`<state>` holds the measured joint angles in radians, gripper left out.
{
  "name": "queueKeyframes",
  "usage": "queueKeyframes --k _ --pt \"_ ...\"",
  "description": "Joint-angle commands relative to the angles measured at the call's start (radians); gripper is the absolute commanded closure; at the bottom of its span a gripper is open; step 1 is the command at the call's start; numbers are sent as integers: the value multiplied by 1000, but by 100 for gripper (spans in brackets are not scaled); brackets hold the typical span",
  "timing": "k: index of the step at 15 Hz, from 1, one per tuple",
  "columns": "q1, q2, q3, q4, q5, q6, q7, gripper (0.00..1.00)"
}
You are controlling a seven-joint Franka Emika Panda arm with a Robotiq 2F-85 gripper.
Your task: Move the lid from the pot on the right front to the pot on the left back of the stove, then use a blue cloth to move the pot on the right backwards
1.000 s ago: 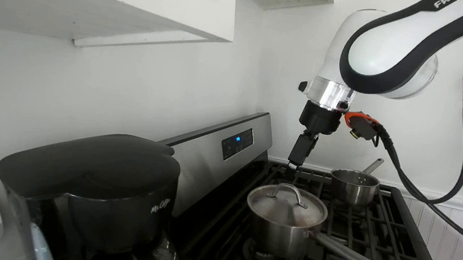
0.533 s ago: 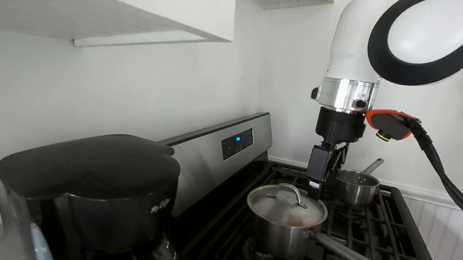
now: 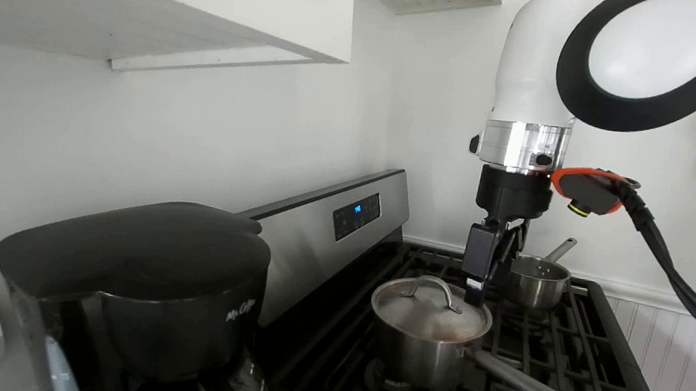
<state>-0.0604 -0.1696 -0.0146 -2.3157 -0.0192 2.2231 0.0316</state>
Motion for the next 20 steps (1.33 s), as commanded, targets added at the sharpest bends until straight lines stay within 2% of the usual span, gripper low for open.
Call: queueKeyframes --k 1,6,12,15,20 --pt "28 50 -1 39 56 -51 -20 0" --pt "58 126 12 99 145 -121 20 0" --pt "75 216 34 165 157 -188 113 0" --pt "75 253 36 196 156 -263 150 0" --pt "78 321 41 239 236 -299 209 0"
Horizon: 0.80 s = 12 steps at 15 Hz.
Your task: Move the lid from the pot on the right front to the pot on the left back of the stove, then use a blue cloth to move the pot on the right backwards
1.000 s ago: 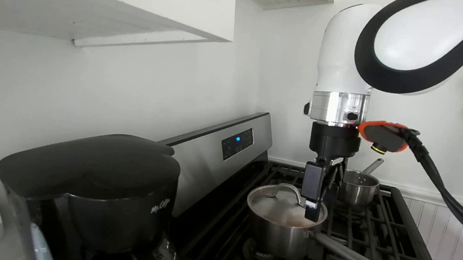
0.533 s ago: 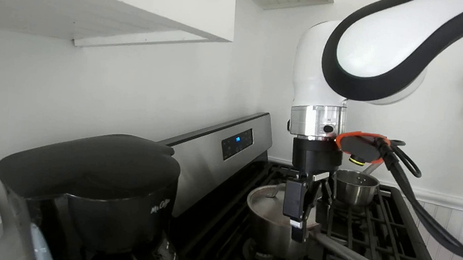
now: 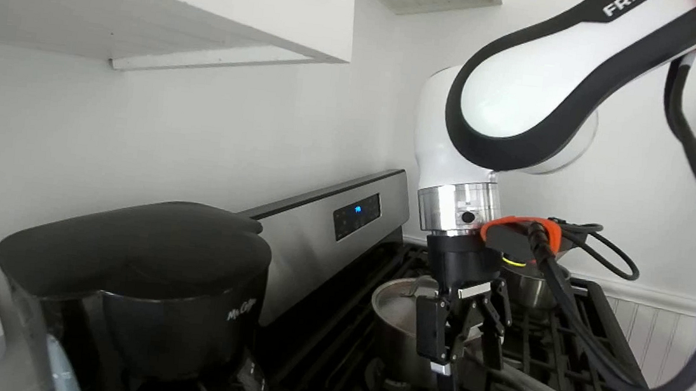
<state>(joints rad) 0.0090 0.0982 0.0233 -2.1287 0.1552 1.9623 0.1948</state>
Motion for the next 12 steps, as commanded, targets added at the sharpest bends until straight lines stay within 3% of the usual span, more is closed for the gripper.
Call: queueKeyframes --k 1,12 --pt "12 64 4 57 71 -43 75 0" --pt "41 154 -14 85 62 -109 491 0"
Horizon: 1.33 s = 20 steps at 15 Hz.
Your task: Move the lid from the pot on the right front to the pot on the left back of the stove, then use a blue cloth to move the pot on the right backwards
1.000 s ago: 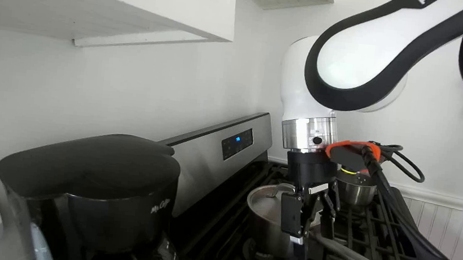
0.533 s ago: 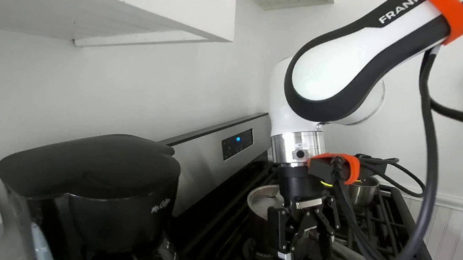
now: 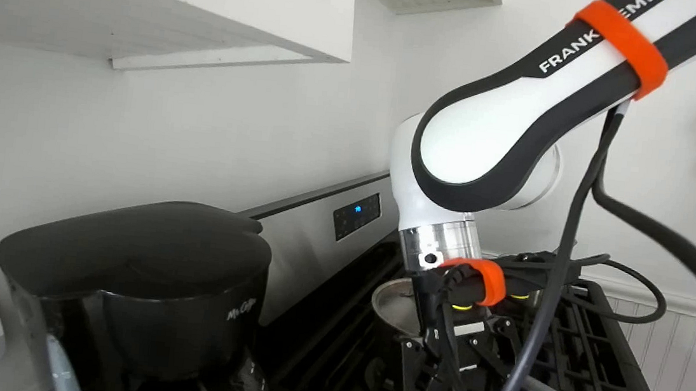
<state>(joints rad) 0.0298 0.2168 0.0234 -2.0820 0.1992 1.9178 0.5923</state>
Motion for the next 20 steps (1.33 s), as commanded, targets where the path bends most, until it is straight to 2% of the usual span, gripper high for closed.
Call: queueKeyframes --k 1,4,6,14,20 --pt "17 46 -12 47 27 -101 111 0" --pt "15 73 -13 68 37 -192 155 0" --pt "14 89 -17 66 40 -208 181 0" --pt "8 142 -28 51 167 -161 211 0" --pt "27 153 -28 42 176 -127 243 0"
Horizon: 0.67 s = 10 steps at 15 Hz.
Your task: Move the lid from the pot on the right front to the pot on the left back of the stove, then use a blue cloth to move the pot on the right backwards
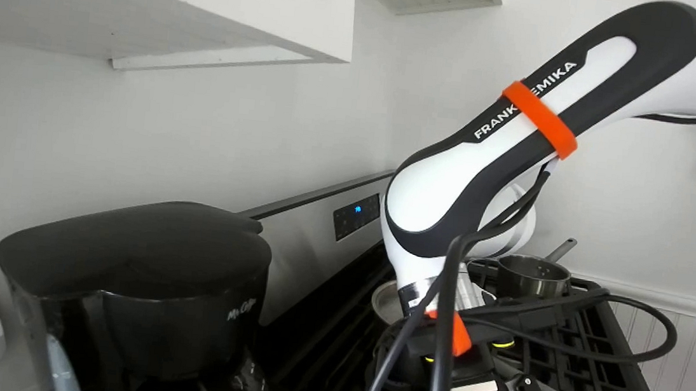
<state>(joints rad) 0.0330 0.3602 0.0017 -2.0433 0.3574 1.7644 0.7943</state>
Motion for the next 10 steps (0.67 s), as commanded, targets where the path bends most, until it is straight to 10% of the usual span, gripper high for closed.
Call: queueKeyframes --k 1,5,10 --pt "30 11 -8 0 8 37 57 0" --pt "43 21 -7 2 -3 40 110 4" --pt "43 28 -7 10 3 20 133 47"
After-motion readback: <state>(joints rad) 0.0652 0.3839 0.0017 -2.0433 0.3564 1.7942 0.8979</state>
